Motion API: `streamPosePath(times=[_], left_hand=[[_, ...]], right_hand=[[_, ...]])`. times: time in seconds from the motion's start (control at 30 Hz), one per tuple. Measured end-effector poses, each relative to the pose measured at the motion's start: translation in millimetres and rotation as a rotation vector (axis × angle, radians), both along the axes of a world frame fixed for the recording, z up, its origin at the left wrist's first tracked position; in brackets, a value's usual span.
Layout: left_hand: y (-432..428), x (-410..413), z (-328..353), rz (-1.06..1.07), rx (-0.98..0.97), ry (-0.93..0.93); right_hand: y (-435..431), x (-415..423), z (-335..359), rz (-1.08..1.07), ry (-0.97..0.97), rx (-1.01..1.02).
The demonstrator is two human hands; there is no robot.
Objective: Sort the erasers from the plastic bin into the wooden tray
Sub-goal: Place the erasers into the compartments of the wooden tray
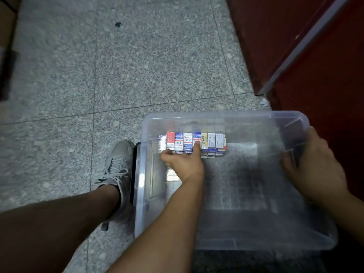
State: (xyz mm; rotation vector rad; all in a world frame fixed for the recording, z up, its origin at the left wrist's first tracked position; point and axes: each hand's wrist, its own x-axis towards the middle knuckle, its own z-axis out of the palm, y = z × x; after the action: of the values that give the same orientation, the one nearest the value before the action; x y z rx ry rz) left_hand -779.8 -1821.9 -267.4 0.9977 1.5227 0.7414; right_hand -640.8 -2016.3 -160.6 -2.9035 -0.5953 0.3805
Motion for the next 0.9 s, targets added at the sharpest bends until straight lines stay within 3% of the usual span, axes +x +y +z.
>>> streamPosePath(times=[0.23,0.57,0.9], left_hand=[[2,-4,-5,-0.009,-0.029,-0.110],[-6,-5,6,-0.151,0.001,0.032],[0,-11,8,-0.044,-0.067,-0.081]], right_hand=[[0,0,-4,-0.002,-0.009,-0.010],[-2,1,-9,0.008,-0.043,-0.016],[-1,1,-6,0.019,-0.037,0.006]])
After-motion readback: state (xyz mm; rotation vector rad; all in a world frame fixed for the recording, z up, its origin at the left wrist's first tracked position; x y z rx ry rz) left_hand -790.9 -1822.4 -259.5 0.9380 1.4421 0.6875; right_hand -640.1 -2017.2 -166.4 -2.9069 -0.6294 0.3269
